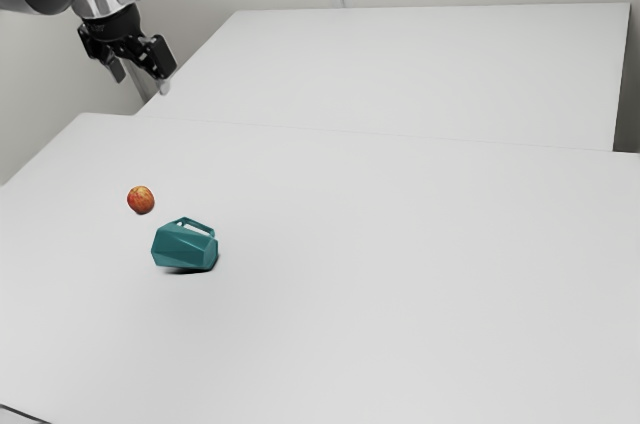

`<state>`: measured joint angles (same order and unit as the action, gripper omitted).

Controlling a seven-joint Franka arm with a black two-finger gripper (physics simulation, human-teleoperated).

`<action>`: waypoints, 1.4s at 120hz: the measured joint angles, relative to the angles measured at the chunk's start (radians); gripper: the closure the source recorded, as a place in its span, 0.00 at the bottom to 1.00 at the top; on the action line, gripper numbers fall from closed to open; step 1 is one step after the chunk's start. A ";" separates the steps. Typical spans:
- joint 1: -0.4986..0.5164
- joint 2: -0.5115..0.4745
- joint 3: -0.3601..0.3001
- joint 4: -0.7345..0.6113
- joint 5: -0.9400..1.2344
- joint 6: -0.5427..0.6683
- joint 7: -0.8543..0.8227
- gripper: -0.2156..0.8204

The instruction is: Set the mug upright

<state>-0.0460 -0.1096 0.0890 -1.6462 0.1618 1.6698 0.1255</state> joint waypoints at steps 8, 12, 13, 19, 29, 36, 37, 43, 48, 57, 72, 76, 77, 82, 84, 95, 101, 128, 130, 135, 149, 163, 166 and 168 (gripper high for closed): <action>0.005 0.000 0.000 -0.003 -0.001 0.003 0.000 0.21; 0.009 0.000 0.000 -0.004 -0.001 0.004 0.000 0.21; 0.010 0.000 0.000 -0.004 -0.001 0.004 0.000 0.21; 0.014 0.000 0.000 -0.008 -0.001 0.006 0.000 0.21; 0.020 -0.001 0.000 -0.009 -0.001 0.008 0.001 0.21; 0.023 0.001 0.002 -0.010 0.001 0.009 0.001 0.21; 0.025 0.002 0.002 -0.010 0.001 0.009 0.001 0.21; 0.050 0.010 0.004 -0.011 0.000 0.017 0.001 0.21; 0.078 0.020 0.005 -0.012 -0.002 0.026 0.001 0.21; 0.132 0.038 0.006 -0.020 -0.042 0.034 0.003 0.21; 0.236 0.085 0.010 -0.059 -0.167 0.031 0.005 0.21; 0.267 0.106 0.010 -0.068 -0.206 0.029 0.006 0.21; 0.275 0.112 0.010 -0.072 -0.216 0.028 0.006 0.21; 0.312 0.137 0.011 -0.088 -0.264 0.027 0.007 0.21; 0.326 0.146 0.011 -0.094 -0.282 0.026 0.007 0.21; 0.389 0.205 0.011 -0.109 -0.372 0.023 0.009 0.21; 0.394 0.237 0.019 -0.111 -0.414 0.022 0.010 0.21; 0.385 0.376 0.068 -0.108 -0.571 0.019 0.014 0.21; 0.384 0.386 0.074 -0.107 -0.582 0.019 0.015 0.21; 0.385 0.410 0.086 -0.104 -0.609 0.019 0.016 0.21; 0.385 0.469 0.109 -0.098 -0.667 0.020 0.018 0.21; 0.385 0.518 0.124 -0.087 -0.717 0.024 0.019 0.21; 0.385 0.527 0.126 -0.086 -0.726 0.025 0.020 0.21; 0.385 0.531 0.127 -0.085 -0.732 0.025 0.020 0.21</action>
<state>0.3385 0.4217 0.2155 -1.7311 -0.5699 1.6951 0.1455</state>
